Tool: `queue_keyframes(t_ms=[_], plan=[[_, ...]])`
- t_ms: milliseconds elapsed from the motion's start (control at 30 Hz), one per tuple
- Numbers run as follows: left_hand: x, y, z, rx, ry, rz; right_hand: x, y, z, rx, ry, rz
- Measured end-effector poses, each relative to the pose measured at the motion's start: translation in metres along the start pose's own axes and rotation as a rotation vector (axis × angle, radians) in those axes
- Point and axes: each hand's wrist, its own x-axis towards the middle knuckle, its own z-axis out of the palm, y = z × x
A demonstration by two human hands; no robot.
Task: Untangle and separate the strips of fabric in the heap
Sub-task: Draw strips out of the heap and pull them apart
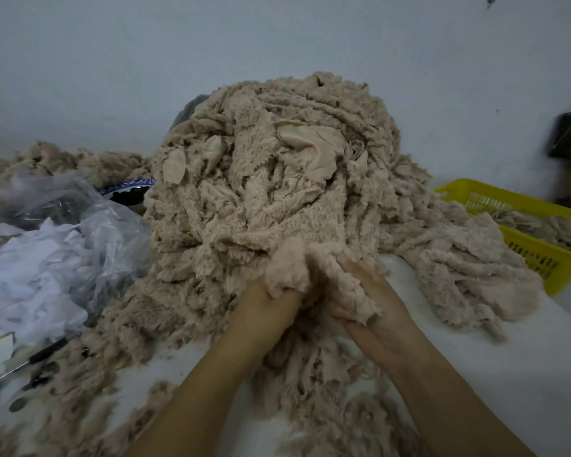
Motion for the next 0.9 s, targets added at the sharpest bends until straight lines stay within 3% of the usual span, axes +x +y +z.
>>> queue_keyframes(t_ms=[100,167,300,400,533,600,667,733,767,900], plan=[[0.003,0.004,-0.009,-0.433,0.048,-0.130,0.002,-0.002,-0.002,-0.031,0.011,-0.001],[0.003,0.006,-0.010,-0.554,0.065,-0.180,0.003,-0.002,-0.004,-0.046,0.028,-0.023],[-0.001,0.006,-0.005,-0.372,-0.093,-0.220,-0.003,0.007,-0.001,-0.571,-0.005,-0.060],[-0.001,0.006,-0.007,-0.424,-0.267,-0.345,-0.004,0.012,0.005,-0.547,-0.112,-0.001],[0.000,0.007,-0.007,-0.442,-0.408,-0.273,-0.003,0.013,0.003,-0.648,-0.060,-0.053],[0.000,0.009,-0.002,-0.367,-0.306,-0.187,0.001,0.006,0.003,-0.598,0.056,-0.111],[0.002,0.009,0.000,-0.324,-0.105,-0.046,0.005,-0.014,-0.008,-0.136,0.214,-0.171],[0.004,0.005,-0.004,-0.206,0.118,0.153,0.006,-0.035,-0.023,0.390,0.209,-0.287],[0.004,0.005,-0.007,-0.127,0.206,0.247,0.007,-0.039,-0.029,0.492,0.249,-0.301],[0.007,0.001,-0.014,0.236,0.340,0.388,0.015,-0.015,-0.032,0.249,0.321,-0.121]])
